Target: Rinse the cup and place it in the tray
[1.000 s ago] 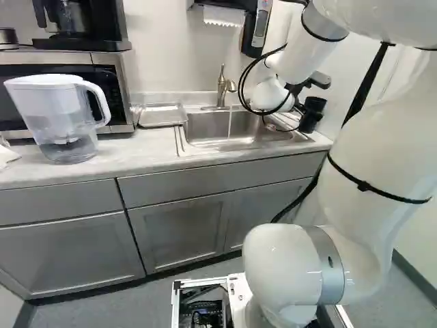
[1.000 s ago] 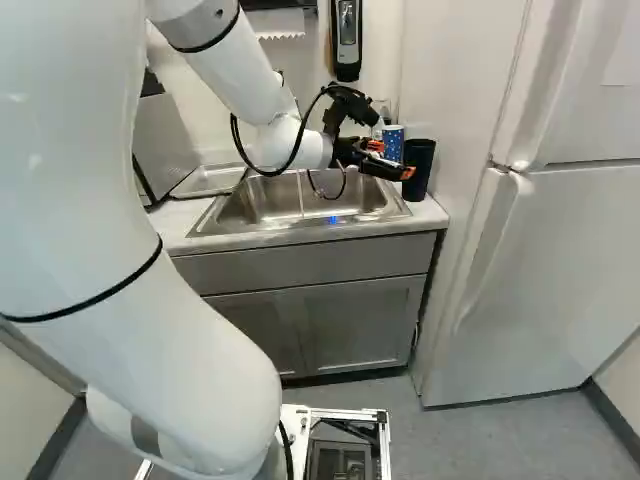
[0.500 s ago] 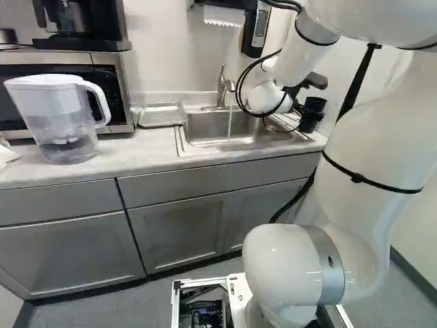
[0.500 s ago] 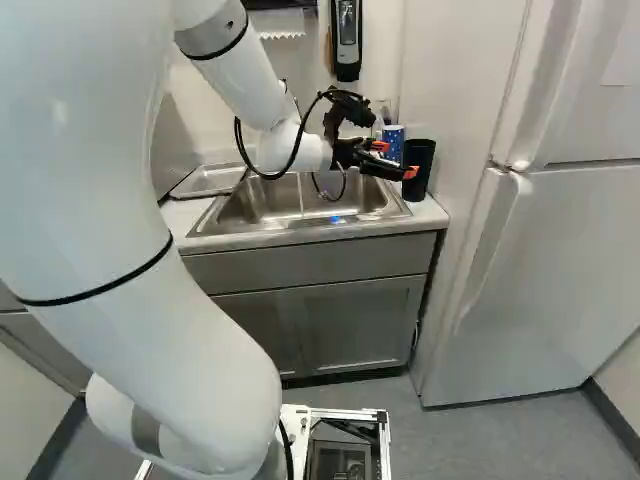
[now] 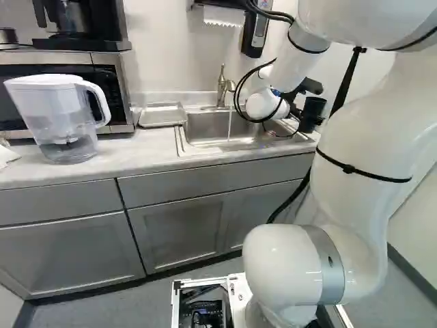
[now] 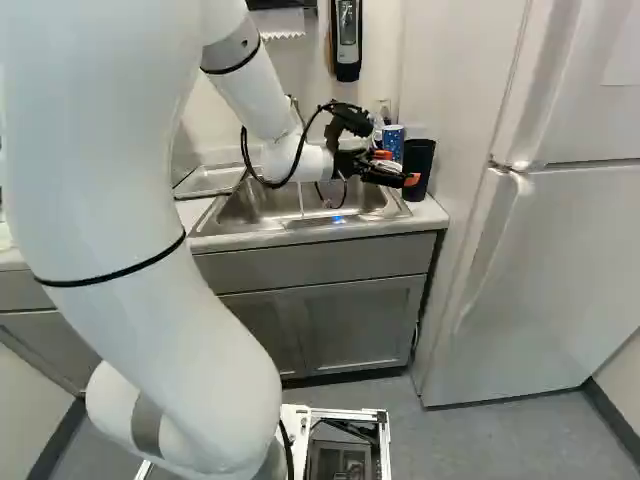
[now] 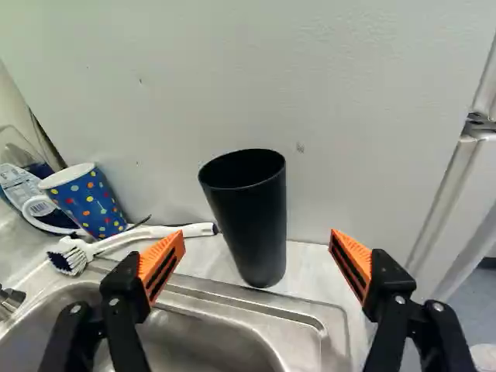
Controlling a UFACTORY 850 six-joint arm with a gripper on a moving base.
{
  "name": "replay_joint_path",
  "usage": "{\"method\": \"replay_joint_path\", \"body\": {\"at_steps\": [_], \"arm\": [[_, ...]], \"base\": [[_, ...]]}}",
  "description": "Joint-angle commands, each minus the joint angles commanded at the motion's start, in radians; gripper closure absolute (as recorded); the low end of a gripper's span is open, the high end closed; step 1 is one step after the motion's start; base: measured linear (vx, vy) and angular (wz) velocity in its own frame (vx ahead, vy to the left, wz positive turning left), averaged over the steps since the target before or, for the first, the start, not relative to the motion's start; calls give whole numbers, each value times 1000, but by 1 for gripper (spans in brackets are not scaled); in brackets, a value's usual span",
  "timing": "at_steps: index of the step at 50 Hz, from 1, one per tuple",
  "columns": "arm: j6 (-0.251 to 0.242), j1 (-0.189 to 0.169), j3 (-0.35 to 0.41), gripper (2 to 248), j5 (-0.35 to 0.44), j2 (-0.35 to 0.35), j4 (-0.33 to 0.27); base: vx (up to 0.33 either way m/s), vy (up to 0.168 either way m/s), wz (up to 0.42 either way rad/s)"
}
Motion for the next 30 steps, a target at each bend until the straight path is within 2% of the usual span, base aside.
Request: {"method": "replay_joint_path", "body": {"at_steps": [8, 30], "arm": [[0, 2, -13, 3, 4, -33, 0], [0, -3, -56, 3, 4, -70, 0]], "base": [[0, 0, 0], [0, 0, 0]]}}
